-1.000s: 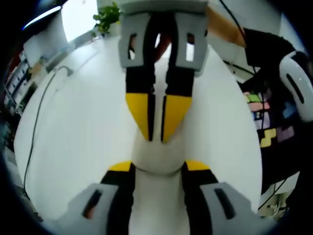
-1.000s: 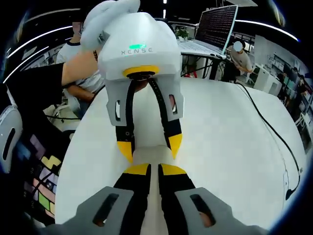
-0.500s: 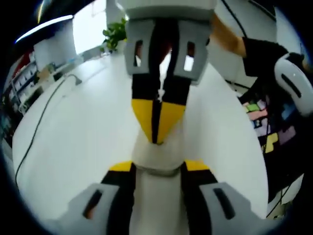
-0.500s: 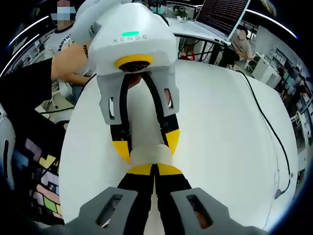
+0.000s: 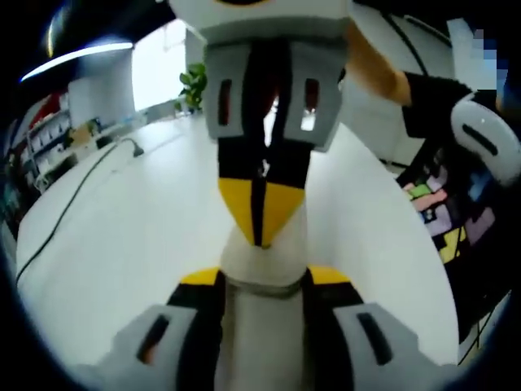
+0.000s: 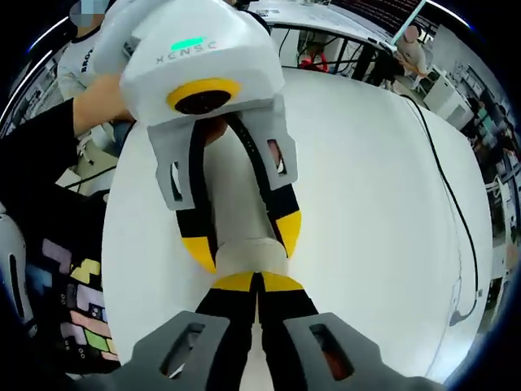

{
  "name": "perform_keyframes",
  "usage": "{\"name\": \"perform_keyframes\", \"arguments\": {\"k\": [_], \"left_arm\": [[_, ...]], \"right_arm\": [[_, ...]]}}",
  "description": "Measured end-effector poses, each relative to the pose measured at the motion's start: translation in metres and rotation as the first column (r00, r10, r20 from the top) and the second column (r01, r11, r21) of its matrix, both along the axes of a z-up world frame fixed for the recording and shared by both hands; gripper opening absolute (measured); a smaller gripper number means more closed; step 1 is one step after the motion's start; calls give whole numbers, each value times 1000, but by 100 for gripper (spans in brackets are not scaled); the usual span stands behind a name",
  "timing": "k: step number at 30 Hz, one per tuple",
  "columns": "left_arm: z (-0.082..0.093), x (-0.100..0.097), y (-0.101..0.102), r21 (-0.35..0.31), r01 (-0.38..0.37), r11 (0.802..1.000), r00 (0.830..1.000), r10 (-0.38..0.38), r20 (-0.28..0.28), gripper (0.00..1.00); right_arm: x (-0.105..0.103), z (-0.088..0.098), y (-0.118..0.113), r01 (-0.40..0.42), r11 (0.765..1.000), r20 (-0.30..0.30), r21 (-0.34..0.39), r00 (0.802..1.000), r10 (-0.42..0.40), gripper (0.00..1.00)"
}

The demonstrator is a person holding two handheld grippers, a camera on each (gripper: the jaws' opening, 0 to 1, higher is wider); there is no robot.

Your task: Arrange the utensils inside the cutlery case until each visible utensil rests in its matching compartment.

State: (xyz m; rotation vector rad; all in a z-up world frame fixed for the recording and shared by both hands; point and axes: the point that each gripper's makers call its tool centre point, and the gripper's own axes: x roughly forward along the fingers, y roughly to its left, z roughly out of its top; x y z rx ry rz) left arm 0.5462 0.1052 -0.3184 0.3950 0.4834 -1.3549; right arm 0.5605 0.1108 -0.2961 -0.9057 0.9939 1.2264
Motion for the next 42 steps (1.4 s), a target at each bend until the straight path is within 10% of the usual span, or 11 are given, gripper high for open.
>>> {"name": "perform_keyframes", "arguments": {"k": [12, 18, 23, 28, 35, 42], "left_arm": [[0, 1, -1, -37, -24, 999, 1000, 24, 4, 41], [0, 1, -1, -38, -36, 999, 999, 36, 4, 41], [1, 0, -1, -8, -45, 999, 999, 45, 2, 41], [1, 1, -1, -11, -49, 999, 999, 49, 2, 41], [0, -1, 0, -17, -52, 999, 999, 52, 4, 41], [-1, -2, 0, -20, -57, 998, 998, 57, 3, 41]], "right_arm": [[-16, -4, 6, -20, 992, 91, -121, 995, 31, 0], [-23, -5, 4, 67, 997, 11, 40, 998, -68, 0], [-17, -3, 4, -22, 986, -56, 164, 998, 31, 0], [-15, -1, 17, 144, 925, -187, 351, 979, -81, 0], [1, 15, -3, 176, 841, -111, 512, 984, -138, 0], [6, 13, -73, 222, 877, 35, 426, 965, -261, 1]]}}
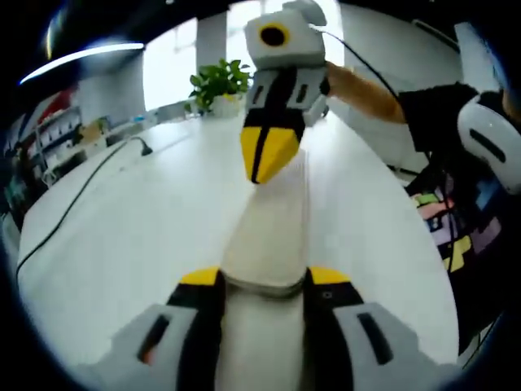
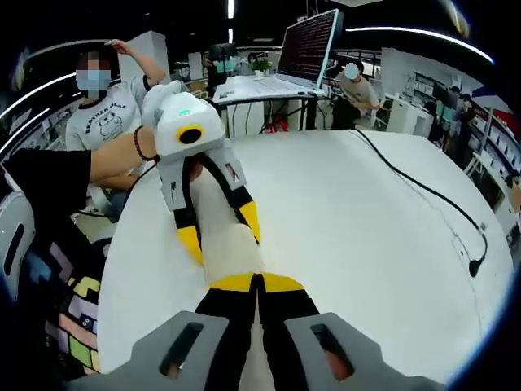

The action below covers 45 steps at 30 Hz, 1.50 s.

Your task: Arrange the utensils inside the cutlery case until each visible utensil rests in its matching compartment.

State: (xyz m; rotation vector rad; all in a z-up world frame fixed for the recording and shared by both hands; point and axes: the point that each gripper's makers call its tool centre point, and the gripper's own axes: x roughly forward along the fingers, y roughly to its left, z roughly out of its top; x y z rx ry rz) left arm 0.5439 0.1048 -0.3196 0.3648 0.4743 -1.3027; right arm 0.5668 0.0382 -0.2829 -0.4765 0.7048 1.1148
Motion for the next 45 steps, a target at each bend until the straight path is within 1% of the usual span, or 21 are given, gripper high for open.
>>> {"name": "perform_keyframes", "arguments": {"k": [1, 2, 3, 5, 6, 8, 9, 11, 12, 14, 19, 22, 24, 28, 31, 34, 36, 40, 41, 43, 45], "left_arm": [[0, 0, 0, -2, -1, 1000, 1000, 1, 0, 41], [0, 0, 0, -3, -2, 1000, 1000, 2, 0, 41], [0, 0, 0, -2, -3, 1000, 1000, 3, 0, 41], [0, 0, 0, 1, -6, 1000, 1000, 6, 0, 41], [-1, 1, 0, 2, -7, 1000, 1000, 7, 0, 41], [-1, 1, 0, 3, -9, 1000, 1000, 9, 0, 41], [-1, 0, 0, 2, -5, 1000, 1000, 5, 2, 41], [-1, 1, 0, -3, -2, 1000, 1000, 2, 4, 41], [-1, 1, 0, -4, 0, 1000, 1000, 0, 3, 41], [-1, 1, -1, -3, 2, 1000, 1000, -2, 3, 41], [-1, 0, -1, -6, 4, 1000, 1000, -4, 6, 41], [-1, 1, -2, -13, 4, 1000, 1000, -4, 6, 41], [-1, 1, -2, -11, 1, 1000, 1000, -1, 6, 41], [-1, 2, -2, -8, -8, 1000, 1000, 8, 5, 41], [-1, 2, -2, -5, -12, 1000, 1000, 12, 5, 41], [0, 3, -2, -14, -11, 1000, 1000, 11, 4, 41], [0, 3, -2, -22, -9, 1000, 1000, 9, 6, 41], [0, 4, -2, -41, -8, 999, 1000, 8, 10, 41], [0, 5, -2, -52, -8, 999, 1000, 9, 11, 41], [1, 7, -3, -69, -12, 998, 1000, 13, 15, 41], [1, 7, -4, -77, -13, 997, 1000, 14, 18, 41]], "right_arm": [[1, -4, -13, 44, 999, -15, -27, 999, -45, 3], [2, -5, -20, 24, 999, 1, -30, 1000, -24, 4], [4, -5, -27, 51, 999, 13, -8, 999, -51, 3], [-3, -6, -36, 63, 998, -18, 26, 998, -62, 3], [-2, -1, -36, 61, 994, -11, 92, 998, -60, 3], [-5, 4, -41, 42, 991, 5, 127, 999, -43, 3], [-4, 8, -42, 33, 988, 33, 153, 999, -38, 3], [-5, 15, -42, -29, 978, 97, 205, 995, 9, 3], [-7, 18, -42, -39, 970, 108, 242, 994, 13, 6], [-10, 21, -42, -48, 949, 109, 312, 994, 15, 10], [-15, 15, -49, -45, 931, 92, 362, 996, 12, 13], [-17, 10, -56, -38, 935, 101, 353, 995, 2, 14], [-22, 3, -62, -22, 945, 52, 327, 999, 6, 15], [-22, 4, -72, -22, 954, 94, 300, 996, -7, 25], [-25, 7, -81, -26, 952, 114, 305, 993, -10, 33], [-29, -1, -92, -29, 965, 128, 260, 992, -4, 43], [-33, -5, -98, -30, 967, 137, 254, 991, -5, 46], [-31, -13, -109, -2, 960, 106, 279, 994, -28, 48], [-29, -10, -108, -4, 953, 124, 304, 992, -35, 48], [-26, -11, -113, 20, 950, 105, 313, 993, -55, 48], [-22, -9, -116, 21, 947, 126, 320, 990, -64, 49]]}}
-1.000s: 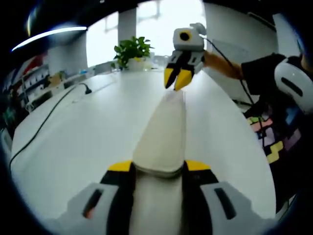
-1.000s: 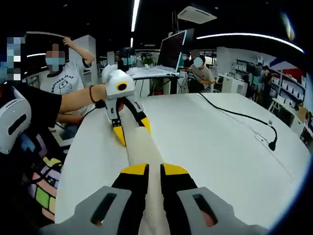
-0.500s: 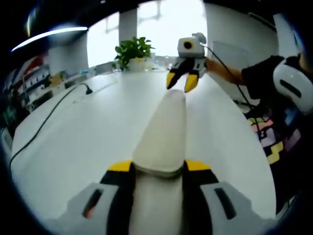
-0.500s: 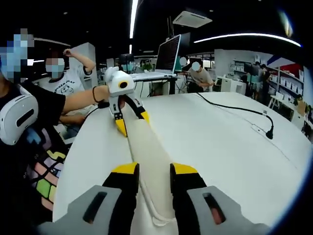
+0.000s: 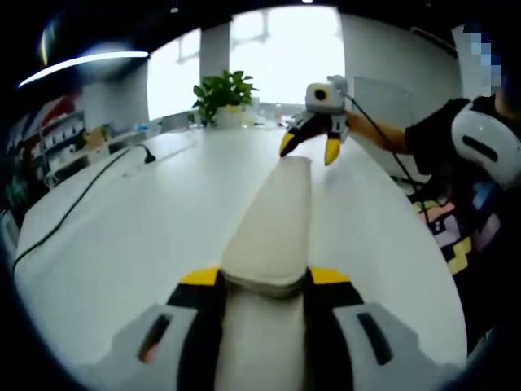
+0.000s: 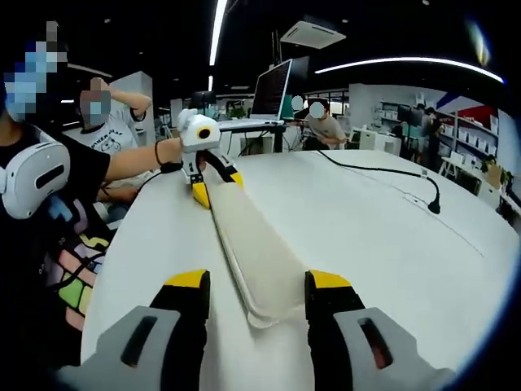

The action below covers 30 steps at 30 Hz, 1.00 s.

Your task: Arrange the utensils inside the cutlery case until each visible utensil rests in its matching compartment.

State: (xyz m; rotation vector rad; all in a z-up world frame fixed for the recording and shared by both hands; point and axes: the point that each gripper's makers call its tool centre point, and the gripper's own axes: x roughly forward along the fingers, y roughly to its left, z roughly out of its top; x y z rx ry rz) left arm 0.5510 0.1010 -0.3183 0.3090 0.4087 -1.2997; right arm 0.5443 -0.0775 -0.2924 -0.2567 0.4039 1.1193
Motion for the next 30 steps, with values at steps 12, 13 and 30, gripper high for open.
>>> {"name": "perform_keyframes", "arguments": {"k": [12, 13, 30], "left_arm": [[1, 1, 2, -45, -6, 999, 1000, 6, 13, 40], [1, 1, 2, -49, -6, 999, 1000, 7, 15, 40], [1, 4, 0, -74, -35, 997, 999, 36, 17, 37]], "right_arm": [[11, -20, -22, 57, 998, 10, -1, 998, -57, 48], [13, -22, -23, 65, 998, 7, 2, 998, -65, 46], [8, -26, -15, 64, 997, -14, 49, 998, -63, 35]]}}
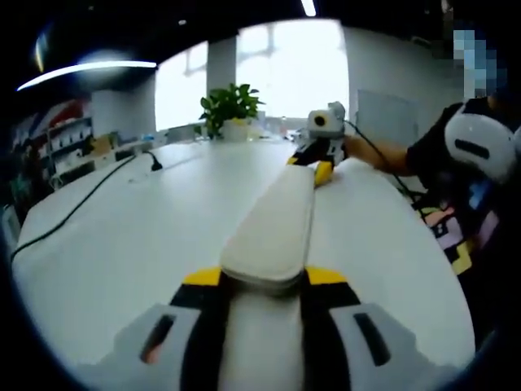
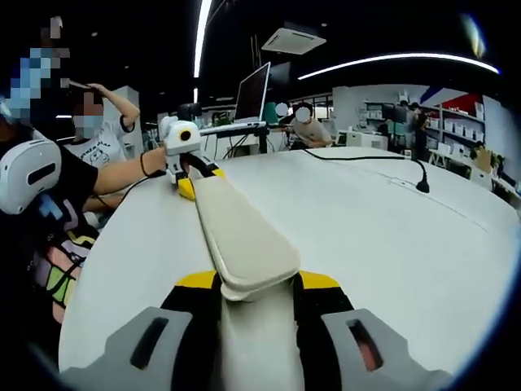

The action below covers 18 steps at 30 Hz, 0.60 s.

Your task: Arrange the utensils inside the cutlery case until each visible utensil rests in its matching compartment.

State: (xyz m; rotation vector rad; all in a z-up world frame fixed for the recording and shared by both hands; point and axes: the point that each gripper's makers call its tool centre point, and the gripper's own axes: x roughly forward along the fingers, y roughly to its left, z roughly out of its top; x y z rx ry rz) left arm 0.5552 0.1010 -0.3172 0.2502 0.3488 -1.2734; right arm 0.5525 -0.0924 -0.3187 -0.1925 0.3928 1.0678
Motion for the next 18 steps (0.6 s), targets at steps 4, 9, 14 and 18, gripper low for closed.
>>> {"name": "perform_keyframes", "arguments": {"k": [4, 9, 14, 18], "left_arm": [[1, 0, -1, -24, -20, 1000, 999, 19, -32, 37], [1, 1, -10, -7, -27, 1000, 1000, 27, 0, 37], [6, 12, -18, -22, -53, 998, 998, 53, 29, 38], [5, 19, -28, -8, -78, 997, 996, 78, 32, 38]], "right_arm": [[0, 9, -2, 17, 999, 3, 48, 1000, -17, 35], [2, 9, -8, 20, 1000, 27, 6, 999, -21, 35], [10, 9, -16, 35, 999, 51, 0, 998, -35, 35], [17, 10, -25, 36, 999, 67, -19, 997, -35, 35]]}}
